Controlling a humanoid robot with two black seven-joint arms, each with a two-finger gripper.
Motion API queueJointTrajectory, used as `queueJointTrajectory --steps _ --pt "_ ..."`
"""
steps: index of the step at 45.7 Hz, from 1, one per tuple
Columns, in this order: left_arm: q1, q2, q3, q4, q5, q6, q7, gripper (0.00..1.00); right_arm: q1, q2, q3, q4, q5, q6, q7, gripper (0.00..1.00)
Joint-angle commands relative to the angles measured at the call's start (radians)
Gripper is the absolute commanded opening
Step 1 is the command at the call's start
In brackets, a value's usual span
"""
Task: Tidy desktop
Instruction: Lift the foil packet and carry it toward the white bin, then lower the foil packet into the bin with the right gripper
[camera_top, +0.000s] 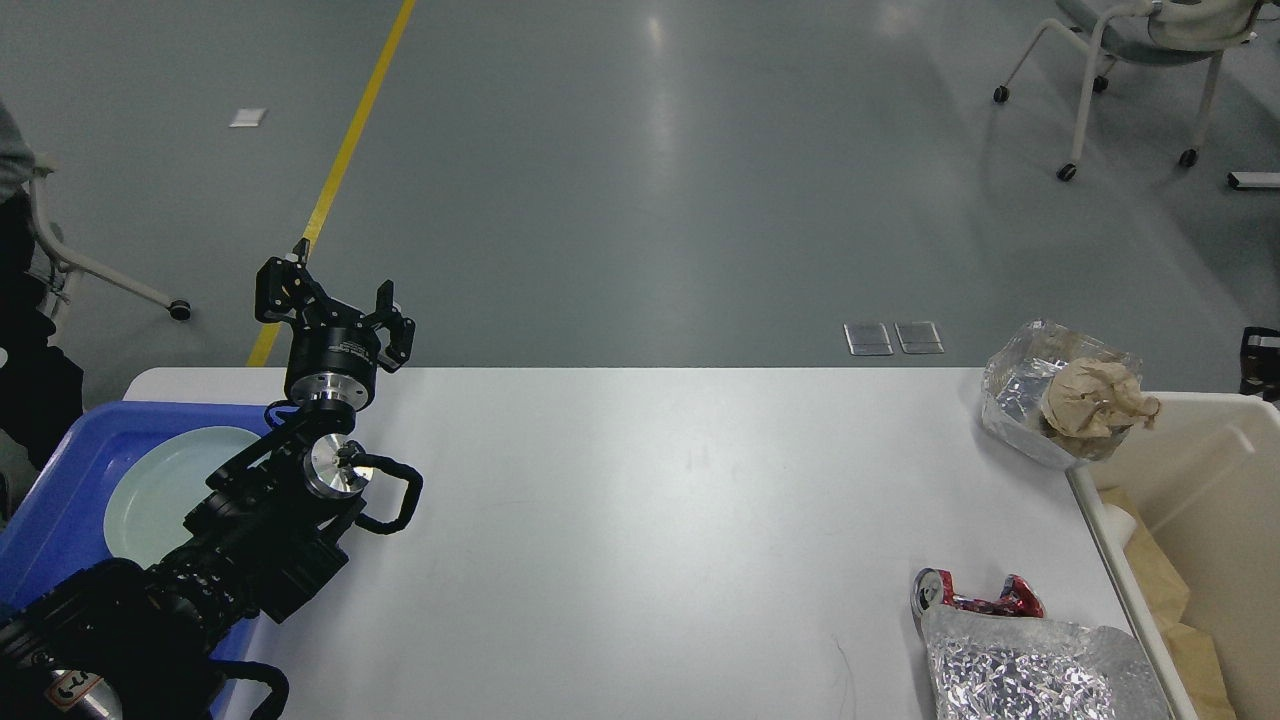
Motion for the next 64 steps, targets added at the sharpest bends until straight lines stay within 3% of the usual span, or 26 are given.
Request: queueJointTrajectory --steps 1,4,14,25,36,45,55,64 --pt "0.0 0.0 0.0 0.0 0.0 0.0 0.0 1.0 -0.001 0.01 0.012 -0.002 0.001 -0.02 -0.003 0.53" --pt "0.0 0.0 0.0 0.0 0.0 0.0 0.0 1.0 -0.014 0.016 0.022 -0.002 0.009 -0.072 -0.003 0.7" --pt "0.0 0.0 0.0 0.0 0.0 0.0 0.0 1.0 -0.13 0.084 0.026 -0.005 0.184 -0.198 -0.04 0.98" --pt "0.0 0.0 0.001 0.0 0.0 0.0 0.0 1.0 -0.242 0.159 0.054 -0.026 0.327 -0.259 -0.147 0.99" --pt "0.0 0.0 0.0 0.0 0.0 0.0 0.0 1.0 -0.331 0.199 0.184 -0.04 0.415 -0.349 -0.316 0.99" --pt "0.0 0.0 0.001 0.0 0.0 0.0 0.0 1.0 -0.38 0.246 0.348 -0.04 0.557 -0.405 -0.402 0.98" --pt "0.0 0.0 0.0 0.0 0.0 0.0 0.0 1.0 -0.396 0.312 0.524 -0.04 0.638 -0.549 -0.51 0.97" --pt "0.0 0.0 0.001 0.0 0.0 0.0 0.0 1.0 -0.397 0.36 0.589 -0.041 0.64 -0.656 -0.554 0.91"
